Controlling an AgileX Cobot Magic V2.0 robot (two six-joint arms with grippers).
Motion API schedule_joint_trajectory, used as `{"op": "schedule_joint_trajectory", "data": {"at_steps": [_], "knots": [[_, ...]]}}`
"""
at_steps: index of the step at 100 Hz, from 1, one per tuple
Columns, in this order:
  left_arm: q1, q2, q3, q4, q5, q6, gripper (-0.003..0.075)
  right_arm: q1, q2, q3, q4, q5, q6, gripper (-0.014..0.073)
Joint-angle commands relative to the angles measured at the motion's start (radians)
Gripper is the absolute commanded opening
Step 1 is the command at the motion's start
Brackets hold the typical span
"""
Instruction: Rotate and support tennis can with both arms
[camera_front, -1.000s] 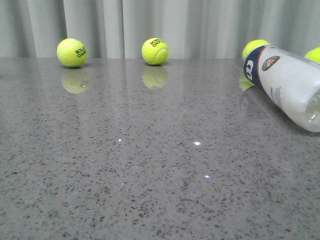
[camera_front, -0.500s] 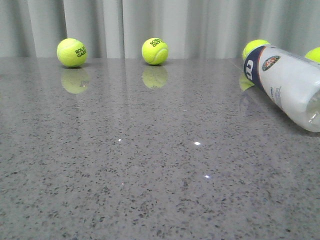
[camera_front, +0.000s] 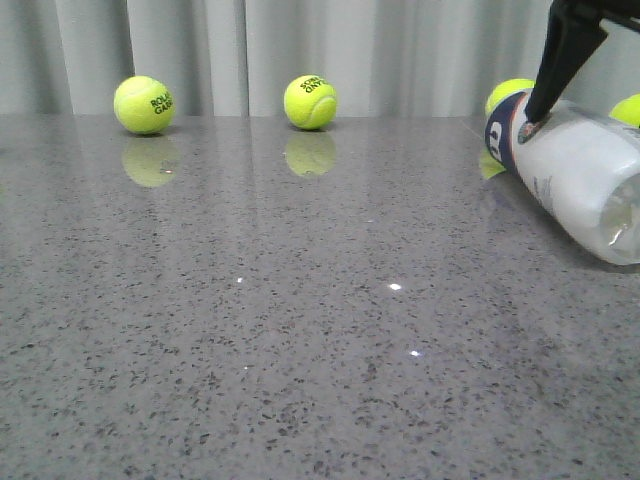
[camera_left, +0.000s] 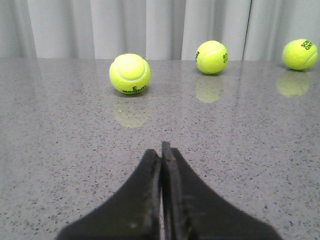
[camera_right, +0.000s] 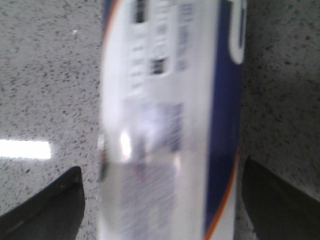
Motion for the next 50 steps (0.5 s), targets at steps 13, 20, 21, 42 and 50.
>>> {"op": "schedule_joint_trajectory", "data": {"at_steps": [13, 20, 21, 42, 50], "knots": [[-0.005, -0.032, 0.043, -0.001, -0.078, -0.009, -0.0018, 0.002, 0.036, -0.069, 0.037, 0.007, -0.004, 0.0616], [-0.005, -0.032, 0.043, -0.001, -0.078, -0.009, -0.0018, 0.002, 0.037, -0.07, 0.037, 0.006, -0.004, 0.0533], [-0.005, -0.032, 0.043, -0.001, -0.078, -0.009, -0.0018, 0.002, 0.037, -0.07, 0.037, 0.006, -0.004, 0.0521], [-0.005, -0.032, 0.043, -0.001, -0.078, -0.009, -0.0018, 0.015, 0.036, -0.149, 0.037, 0.073, -0.08, 0.0202], [-0.005, -0.032, 0.043, -0.001, -0.078, -0.009, -0.0018, 0.05, 0.035, -0.216, 0.037, 0.114, -0.185, 0.0195]]}}
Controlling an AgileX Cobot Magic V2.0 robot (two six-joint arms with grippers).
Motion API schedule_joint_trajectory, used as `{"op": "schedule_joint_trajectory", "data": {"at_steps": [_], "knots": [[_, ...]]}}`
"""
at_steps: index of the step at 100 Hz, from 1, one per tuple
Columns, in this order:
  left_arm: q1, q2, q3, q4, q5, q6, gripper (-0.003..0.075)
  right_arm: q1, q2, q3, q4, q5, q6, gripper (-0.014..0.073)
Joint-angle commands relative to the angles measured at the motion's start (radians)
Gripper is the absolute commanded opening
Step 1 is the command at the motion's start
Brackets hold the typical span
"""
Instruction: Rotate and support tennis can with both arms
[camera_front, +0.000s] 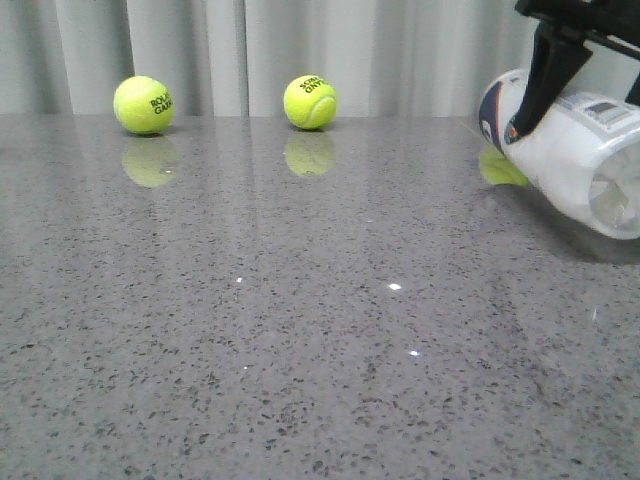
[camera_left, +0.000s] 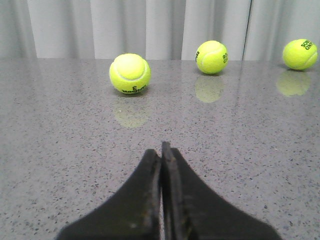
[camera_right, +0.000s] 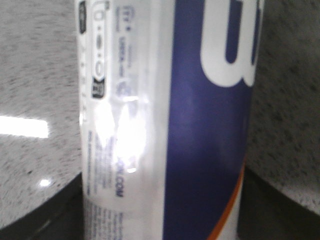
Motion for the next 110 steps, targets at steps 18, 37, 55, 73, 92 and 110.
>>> {"op": "schedule_joint_trajectory", "data": {"at_steps": [18, 37, 55, 73, 92, 110], "knots": [[-0.005, -0.032, 0.043, -0.001, -0.078, -0.009, -0.0018, 0.158, -0.044, -0.211, 0.004, 0.04, -0.544, 0.0195], [-0.005, -0.032, 0.043, -0.001, -0.078, -0.009, -0.0018, 0.3, -0.03, -0.218, 0.001, 0.037, -1.061, 0.0195], [-0.005, -0.032, 0.043, -0.001, -0.078, -0.009, -0.0018, 0.369, 0.032, -0.216, 0.0, 0.055, -1.276, 0.0195], [-0.005, -0.032, 0.043, -0.001, -0.078, -0.009, -0.0018, 0.391, 0.102, -0.216, -0.001, 0.055, -1.302, 0.0195], [-0.005, -0.032, 0.043, -0.001, -0.078, -0.009, -0.0018, 0.391, 0.131, -0.216, -0.001, 0.062, -1.302, 0.0198], [-0.005, -0.032, 0.043, -0.001, -0.078, -0.009, -0.0018, 0.391, 0.131, -0.216, -0.001, 0.092, -1.3, 0.0518]]}}
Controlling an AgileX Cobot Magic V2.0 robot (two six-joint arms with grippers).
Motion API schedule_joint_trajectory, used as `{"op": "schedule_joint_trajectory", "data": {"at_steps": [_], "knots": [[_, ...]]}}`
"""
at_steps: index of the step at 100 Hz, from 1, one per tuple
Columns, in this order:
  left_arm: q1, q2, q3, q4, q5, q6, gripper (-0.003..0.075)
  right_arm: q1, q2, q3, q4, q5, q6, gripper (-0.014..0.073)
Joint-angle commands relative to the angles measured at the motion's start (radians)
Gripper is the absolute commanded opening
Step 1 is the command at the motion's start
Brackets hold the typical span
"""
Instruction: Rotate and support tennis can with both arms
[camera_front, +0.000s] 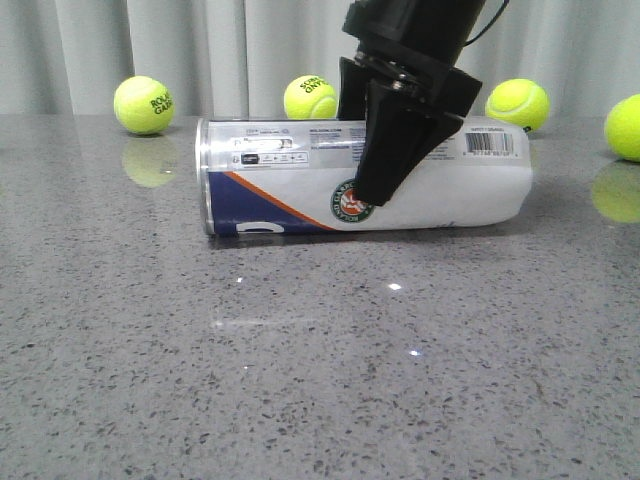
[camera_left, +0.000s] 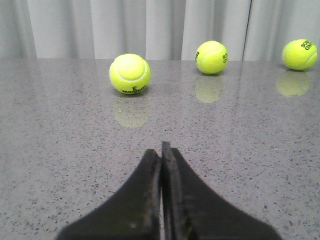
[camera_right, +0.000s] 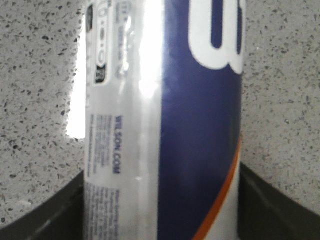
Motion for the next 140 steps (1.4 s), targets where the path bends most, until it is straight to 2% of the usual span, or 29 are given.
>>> {"op": "schedule_joint_trajectory", "data": {"at_steps": [1, 5, 7, 16, 47, 71, 76, 82, 88, 103, 112, 122, 132, 140], "knots": [[-0.005, -0.032, 0.043, -0.001, -0.078, -0.009, -0.0018, -0.003, -0.047, -0.03, 0.018, 0.021, -0.009, 0.0537], [-0.005, -0.032, 0.043, -0.001, -0.078, -0.009, -0.0018, -0.003, -0.047, -0.03, 0.018, 0.028, -0.007, 0.0645], [-0.005, -0.032, 0.043, -0.001, -0.078, -0.009, -0.0018, -0.003, -0.047, -0.03, 0.018, 0.028, -0.007, 0.0668], [-0.005, -0.032, 0.043, -0.001, -0.078, -0.009, -0.0018, -0.003, -0.047, -0.031, 0.018, 0.026, -0.007, 0.0633], [-0.005, -0.032, 0.043, -0.001, -0.078, -0.009, -0.0018, -0.003, -0.057, -0.061, 0.018, 0.037, -0.007, 0.0633], [-0.005, -0.032, 0.043, -0.001, -0.078, -0.009, -0.0018, -0.003, -0.106, -0.097, 0.018, 0.13, -0.007, 0.0631], [-0.005, -0.032, 0.043, -0.001, -0.078, -0.009, -0.0018, -0.003, -0.124, -0.099, 0.018, 0.14, 0.004, 0.0616], [-0.005, -0.032, 0.043, -0.001, -0.078, -0.009, -0.0018, -0.003, -0.151, -0.099, 0.018, 0.14, 0.038, 0.0544], [-0.005, -0.032, 0.043, -0.001, -0.078, -0.009, -0.0018, -0.003, -0.179, -0.099, 0.018, 0.14, 0.103, 0.0419], [-0.005, -0.032, 0.043, -0.001, -0.078, -0.009, -0.0018, -0.003, -0.231, -0.099, 0.018, 0.135, 0.336, -0.0071], [-0.005, -0.032, 0.043, -0.001, -0.078, -0.009, -0.0018, -0.004, -0.249, -0.099, 0.018, 0.134, 0.464, -0.0061], [-0.005, -0.032, 0.043, -0.001, -0.078, -0.009, -0.0018, -0.006, -0.26, -0.099, 0.039, 0.097, 0.738, -0.006], [-0.005, -0.032, 0.043, -0.001, -0.078, -0.009, -0.0018, -0.016, -0.27, -0.094, 0.039, 0.053, 1.082, -0.006], [-0.005, -0.032, 0.043, -0.001, -0.078, -0.009, -0.0018, -0.019, -0.282, -0.083, 0.035, 0.033, 1.223, -0.006]]}}
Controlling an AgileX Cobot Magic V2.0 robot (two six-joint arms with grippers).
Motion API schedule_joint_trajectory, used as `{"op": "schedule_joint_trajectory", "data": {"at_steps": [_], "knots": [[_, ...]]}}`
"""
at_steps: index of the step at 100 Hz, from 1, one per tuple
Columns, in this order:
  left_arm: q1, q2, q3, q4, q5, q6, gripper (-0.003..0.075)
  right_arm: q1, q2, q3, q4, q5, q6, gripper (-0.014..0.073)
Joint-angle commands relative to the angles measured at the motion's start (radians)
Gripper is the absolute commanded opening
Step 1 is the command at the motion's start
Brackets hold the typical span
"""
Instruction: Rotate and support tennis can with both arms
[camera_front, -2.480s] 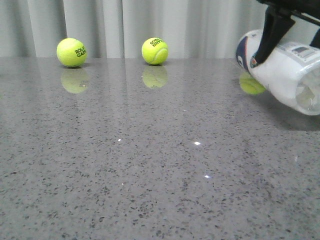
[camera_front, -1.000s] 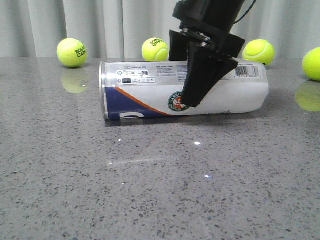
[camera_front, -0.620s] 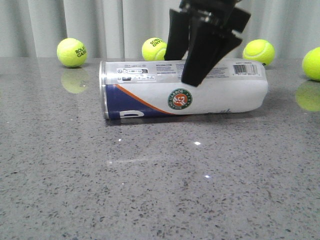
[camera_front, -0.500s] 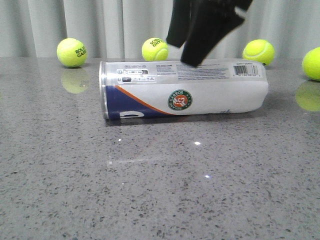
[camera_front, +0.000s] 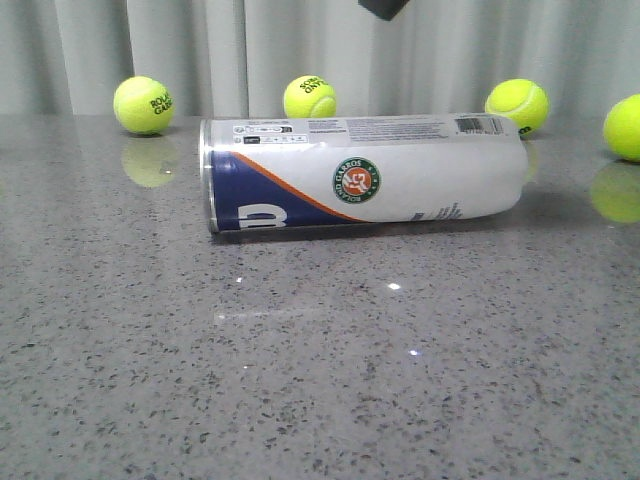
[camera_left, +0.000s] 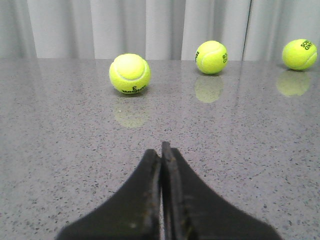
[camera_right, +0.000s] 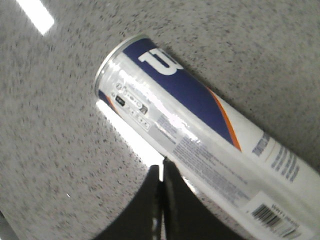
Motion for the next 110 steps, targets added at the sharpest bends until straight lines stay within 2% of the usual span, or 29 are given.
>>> {"op": "schedule_joint_trajectory", "data": {"at_steps": [1, 13, 39, 68, 85, 110], "knots": [[-0.005, -0.032, 0.043, -0.001, -0.078, -0.009, -0.0018, -0.01, -0.062, -0.01, 0.03, -0.054, 0.195, -0.006], [-0.005, -0.032, 0.043, -0.001, -0.078, -0.009, -0.0018, -0.01, -0.091, 0.033, 0.029, -0.129, 0.267, -0.006], [-0.005, -0.032, 0.043, -0.001, -0.078, -0.009, -0.0018, -0.01, -0.285, 0.275, -0.063, -0.361, 0.263, -0.006], [-0.005, -0.032, 0.043, -0.001, -0.085, -0.009, -0.0018, -0.01, -0.648, 0.682, -0.195, -0.658, 0.244, -0.006], [-0.005, -0.032, 0.043, -0.001, -0.108, -0.009, -0.0019, -0.01, -0.88, 0.924, -0.22, -0.801, 0.187, -0.006], [-0.003, -0.032, 0.042, -0.001, -0.157, -0.009, -0.0018, -0.01, -1.215, 1.142, -0.22, -0.85, 0.187, -0.006]]}}
